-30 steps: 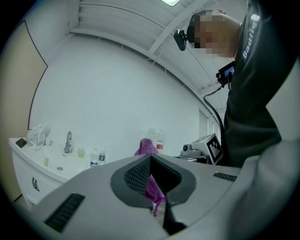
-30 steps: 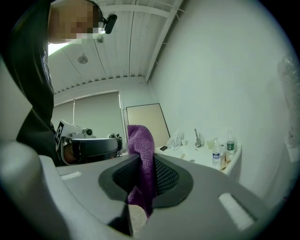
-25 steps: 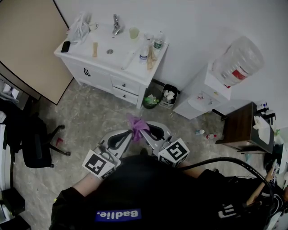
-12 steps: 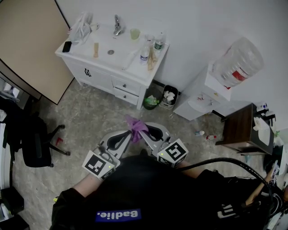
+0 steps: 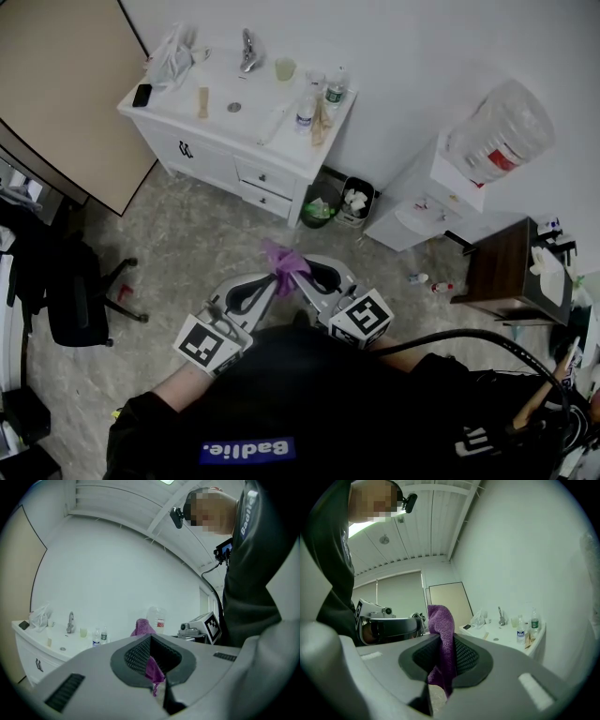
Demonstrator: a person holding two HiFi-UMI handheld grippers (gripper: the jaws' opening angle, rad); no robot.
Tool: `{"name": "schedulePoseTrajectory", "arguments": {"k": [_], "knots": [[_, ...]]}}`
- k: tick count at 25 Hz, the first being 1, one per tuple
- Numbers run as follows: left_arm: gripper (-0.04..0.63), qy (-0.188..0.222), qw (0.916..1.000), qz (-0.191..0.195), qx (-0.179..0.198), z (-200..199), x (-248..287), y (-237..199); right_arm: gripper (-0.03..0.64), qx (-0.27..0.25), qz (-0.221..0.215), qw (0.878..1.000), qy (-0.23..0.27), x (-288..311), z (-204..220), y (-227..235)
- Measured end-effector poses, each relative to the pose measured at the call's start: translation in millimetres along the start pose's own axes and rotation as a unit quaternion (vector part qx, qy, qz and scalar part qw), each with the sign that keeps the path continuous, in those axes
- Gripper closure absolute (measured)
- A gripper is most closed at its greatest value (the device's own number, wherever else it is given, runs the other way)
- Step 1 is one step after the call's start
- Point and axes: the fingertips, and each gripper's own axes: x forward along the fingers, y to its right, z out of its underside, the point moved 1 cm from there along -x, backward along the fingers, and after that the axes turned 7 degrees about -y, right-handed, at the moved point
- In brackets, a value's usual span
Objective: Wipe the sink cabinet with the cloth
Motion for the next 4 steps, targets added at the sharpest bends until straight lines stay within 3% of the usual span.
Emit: {"name": "schedulePoseTrajectory", "arguments": {"k": [4], "knots": [[0.595,-0.006,0.9999,0.006,-0.01,0.0,-0.4,-1.9,0.558,-0.001,0.001,1.0,-0.003,2.5,-1.1,1.1]]}}
